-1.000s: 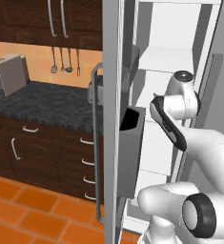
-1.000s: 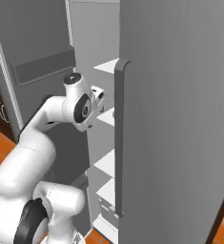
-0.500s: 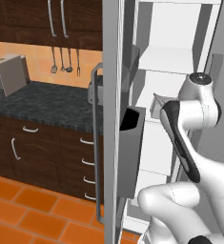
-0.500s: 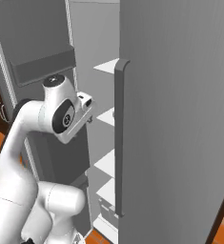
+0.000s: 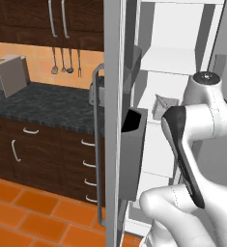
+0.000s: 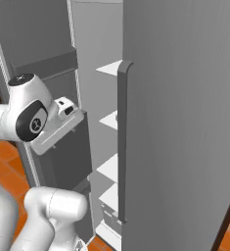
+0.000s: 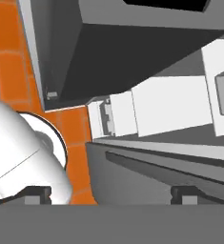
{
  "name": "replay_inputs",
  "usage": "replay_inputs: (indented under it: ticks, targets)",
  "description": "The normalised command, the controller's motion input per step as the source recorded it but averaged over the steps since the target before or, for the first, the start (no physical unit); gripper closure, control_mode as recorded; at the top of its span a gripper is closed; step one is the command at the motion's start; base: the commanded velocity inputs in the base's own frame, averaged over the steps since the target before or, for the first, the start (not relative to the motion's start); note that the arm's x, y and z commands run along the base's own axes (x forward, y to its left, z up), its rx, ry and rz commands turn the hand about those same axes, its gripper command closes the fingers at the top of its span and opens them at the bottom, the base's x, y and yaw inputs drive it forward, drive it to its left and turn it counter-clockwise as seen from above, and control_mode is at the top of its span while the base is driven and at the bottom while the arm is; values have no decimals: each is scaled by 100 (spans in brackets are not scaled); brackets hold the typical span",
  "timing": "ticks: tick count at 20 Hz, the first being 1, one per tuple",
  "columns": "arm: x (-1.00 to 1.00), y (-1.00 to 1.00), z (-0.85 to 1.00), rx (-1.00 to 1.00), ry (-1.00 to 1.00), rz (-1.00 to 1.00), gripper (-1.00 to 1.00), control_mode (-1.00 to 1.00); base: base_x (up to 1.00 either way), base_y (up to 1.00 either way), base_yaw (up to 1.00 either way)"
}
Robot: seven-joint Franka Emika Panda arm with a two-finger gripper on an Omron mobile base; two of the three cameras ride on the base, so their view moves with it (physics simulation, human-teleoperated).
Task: Take the meat container that has the fish and place it on the second highest rack of the freezer. Then take the vegetable container that has the onion and avocado and place it on the highest rack of the freezer.
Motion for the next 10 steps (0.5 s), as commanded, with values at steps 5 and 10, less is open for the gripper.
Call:
replay_inputs:
  ticks: [5,10]
  targets:
    - [-62,5,23,18,0,-51,-100,-100,0,0,0]
    - [-83,7,0,25,0,-54,-100,-100,0,0,0]
